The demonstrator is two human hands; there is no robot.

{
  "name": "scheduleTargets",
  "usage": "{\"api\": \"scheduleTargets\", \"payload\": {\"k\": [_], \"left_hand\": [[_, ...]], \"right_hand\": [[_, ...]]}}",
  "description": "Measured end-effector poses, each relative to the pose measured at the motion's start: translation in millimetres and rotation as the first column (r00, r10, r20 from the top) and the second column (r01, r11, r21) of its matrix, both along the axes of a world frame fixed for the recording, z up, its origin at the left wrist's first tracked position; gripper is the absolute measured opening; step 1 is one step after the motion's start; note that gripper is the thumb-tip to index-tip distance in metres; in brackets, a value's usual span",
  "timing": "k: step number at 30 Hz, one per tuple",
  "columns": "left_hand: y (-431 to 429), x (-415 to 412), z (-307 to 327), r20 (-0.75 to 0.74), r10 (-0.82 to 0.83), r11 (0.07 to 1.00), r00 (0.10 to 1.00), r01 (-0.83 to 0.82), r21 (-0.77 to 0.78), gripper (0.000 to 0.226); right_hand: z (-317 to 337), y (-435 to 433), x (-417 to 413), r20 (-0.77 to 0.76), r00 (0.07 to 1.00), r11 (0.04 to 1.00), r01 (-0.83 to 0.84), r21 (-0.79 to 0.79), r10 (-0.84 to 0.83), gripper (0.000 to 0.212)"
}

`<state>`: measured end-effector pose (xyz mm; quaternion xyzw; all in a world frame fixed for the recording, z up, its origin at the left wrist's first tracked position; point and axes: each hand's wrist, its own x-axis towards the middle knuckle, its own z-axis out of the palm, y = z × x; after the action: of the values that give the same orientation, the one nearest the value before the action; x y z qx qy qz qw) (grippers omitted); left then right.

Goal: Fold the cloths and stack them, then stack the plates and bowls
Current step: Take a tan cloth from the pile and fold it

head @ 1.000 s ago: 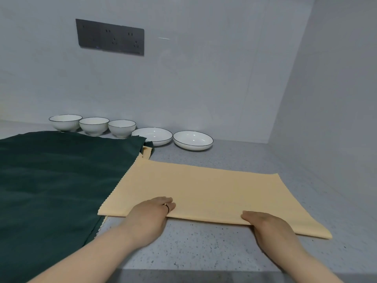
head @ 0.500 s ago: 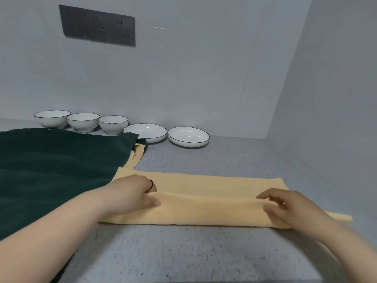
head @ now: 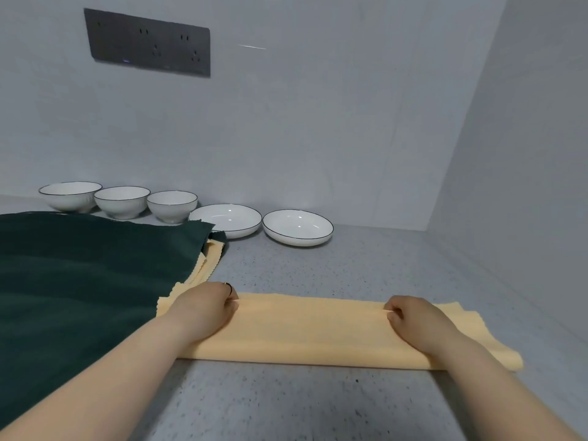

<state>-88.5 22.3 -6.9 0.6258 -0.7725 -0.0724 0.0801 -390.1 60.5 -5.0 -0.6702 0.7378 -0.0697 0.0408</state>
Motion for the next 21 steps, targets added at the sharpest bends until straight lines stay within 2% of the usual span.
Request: {"api": "scheduleTargets", "payload": {"k": [3,6,11,13,17,19,21], "left_hand": [[-11,1,-8,-0.029,0.026,0.999,0.999,-0.028,-0.044,0.028],[-17,2,-10,-0.047,0.052,0.994,0.998,-0.057,-0.098,0.026],[-23,0,-10,-0.034,0.086,0.982,0.996,-0.090,-0.168,0.027],[-21,-3,-11,0.022,0.080,0.977,0.997,-0.074,-0.200,0.032],[-5,-17,-5,0.042,-0.053,0.967,0.998,0.062,-0.246,0.044],[11,-32,-5,0.069,-0.189,0.966,0.980,0.198,-0.169,0.057],[24,-47,-9,0.097,-0.275,0.958,0.956,0.281,-0.050,0.057]], "right_hand": [[-9,-10,1,-0.004,0.997,0.995,0.071,-0.075,-0.071,0.024],[-12,-16,5,-0.077,0.989,0.981,0.110,-0.159,-0.124,0.026],[-13,-21,11,-0.186,0.971,0.974,0.114,-0.195,-0.151,0.031],[-15,-23,12,-0.194,0.968,0.972,0.116,-0.206,-0.157,0.032],[-20,-25,10,-0.151,0.971,0.967,0.149,-0.207,-0.182,0.032],[-21,-25,10,-0.152,0.969,0.964,0.159,-0.215,-0.194,0.032],[-22,-25,11,-0.161,0.967,0.962,0.157,-0.225,-0.196,0.032]]}}
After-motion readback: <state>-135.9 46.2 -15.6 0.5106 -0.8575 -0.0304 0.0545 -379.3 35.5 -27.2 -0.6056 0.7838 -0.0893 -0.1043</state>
